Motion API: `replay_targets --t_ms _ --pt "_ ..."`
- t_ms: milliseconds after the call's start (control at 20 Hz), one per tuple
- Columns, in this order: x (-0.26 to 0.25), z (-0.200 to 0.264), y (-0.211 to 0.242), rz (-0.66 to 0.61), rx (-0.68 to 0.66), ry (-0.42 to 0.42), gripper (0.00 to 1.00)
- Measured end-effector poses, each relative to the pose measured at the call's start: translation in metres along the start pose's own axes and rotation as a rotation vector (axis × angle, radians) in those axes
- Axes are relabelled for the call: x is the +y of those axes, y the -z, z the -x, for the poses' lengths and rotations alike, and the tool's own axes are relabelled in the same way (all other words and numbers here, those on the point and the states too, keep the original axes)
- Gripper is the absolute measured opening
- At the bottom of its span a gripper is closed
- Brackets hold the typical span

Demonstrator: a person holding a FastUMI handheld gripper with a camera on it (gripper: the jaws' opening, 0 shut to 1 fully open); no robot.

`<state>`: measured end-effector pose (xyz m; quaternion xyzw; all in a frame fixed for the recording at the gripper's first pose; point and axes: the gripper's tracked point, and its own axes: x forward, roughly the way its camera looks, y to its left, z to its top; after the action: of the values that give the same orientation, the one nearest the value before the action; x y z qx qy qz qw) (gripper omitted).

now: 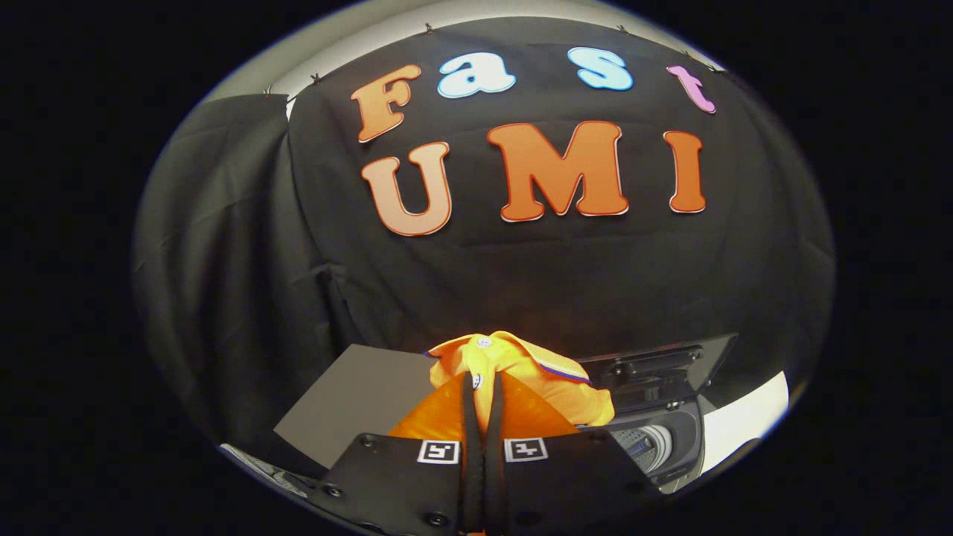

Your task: Put the clothes into the washing machine and then close the washing machine lid.

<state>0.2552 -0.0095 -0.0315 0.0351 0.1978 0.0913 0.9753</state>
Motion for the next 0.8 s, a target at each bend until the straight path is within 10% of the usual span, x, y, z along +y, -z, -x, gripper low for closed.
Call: replay_targets --t_ms 350,800 --pt "-0.112 0.047 -0.019 -0.043 -0.049 0.043 0.08" --pt "-0.194 0.018 0.066 -0.105 0.079 0.056 0.08"
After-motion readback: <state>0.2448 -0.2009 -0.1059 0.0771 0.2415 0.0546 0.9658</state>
